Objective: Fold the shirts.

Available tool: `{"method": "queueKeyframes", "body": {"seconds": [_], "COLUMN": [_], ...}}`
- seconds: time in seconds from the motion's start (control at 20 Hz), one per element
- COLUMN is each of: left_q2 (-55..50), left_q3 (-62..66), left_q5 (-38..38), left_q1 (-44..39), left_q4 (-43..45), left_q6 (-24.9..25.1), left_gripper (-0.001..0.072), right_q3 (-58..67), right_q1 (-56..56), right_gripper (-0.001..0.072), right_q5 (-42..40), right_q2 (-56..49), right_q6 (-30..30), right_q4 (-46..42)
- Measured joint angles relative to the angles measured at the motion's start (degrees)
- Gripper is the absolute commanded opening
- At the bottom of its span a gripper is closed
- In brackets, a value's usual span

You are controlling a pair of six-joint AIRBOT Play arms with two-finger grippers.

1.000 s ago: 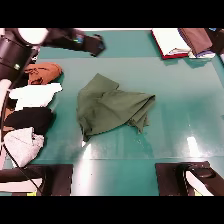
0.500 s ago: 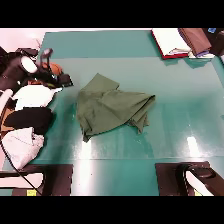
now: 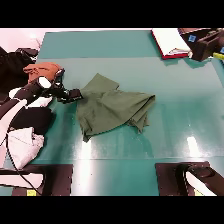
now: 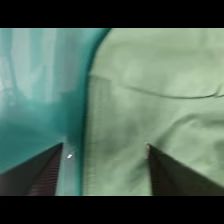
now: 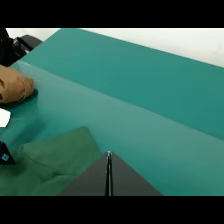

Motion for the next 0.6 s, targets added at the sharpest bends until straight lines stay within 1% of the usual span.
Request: {"method": "queueKeyframes", "body": {"seconds": [0.05,0.1,0.25,0.35,0.4,0.45,0.5,0.6], "left_q2": [-0.07,-0.02,0.92,2.16,2.91,3.52,4.02,4.63], "left_q3": [0.28,0.72,3.37,5.86,7.28,8.57,9.62,10.95], "left_q5": [0.02,0.07,-0.11,-0.17,-0.2,-0.37,-0.57,-1.07], "left_q1": [-0.09,-0.09,-0.02,0.2,0.28,0.31,0.33,0.39], "left_q4": [-0.35,-0.74,-1.09,-1.07,-1.03,-0.96,-0.96,-0.81], "left_q6": [0.04,0.09,0.24,0.76,1.31,1.77,2.1,2.62], "left_gripper": [0.0049,0.0024,0.0024,0.0024,0.0024,0.0024,0.0024,0.0024], "right_q3": [0.0,0.0,-1.05,-4.52,-7.63,-11.56,-15.76,-24.9], "right_q1": [-0.11,-0.74,-5.51,-10.32,-13.14,-15.8,-17.92,-20.74], "right_gripper": [0.0015,0.0015,0.0015,0.0016,0.0062,0.028,0.0402,0.0402], "right_q5": [0.79,2.16,9.18,14.29,16.57,18.47,19.34,20.04], "right_q2": [-0.33,-0.63,-1.55,-1.88,-1.99,-2.08,-2.34,-3.69], "right_q6": [0.0,0.0,0.2,1.29,1.9,2.27,2.51,2.93], "right_q4": [-0.11,-0.13,-0.35,-0.5,-0.55,-0.59,-0.61,-0.28]}}
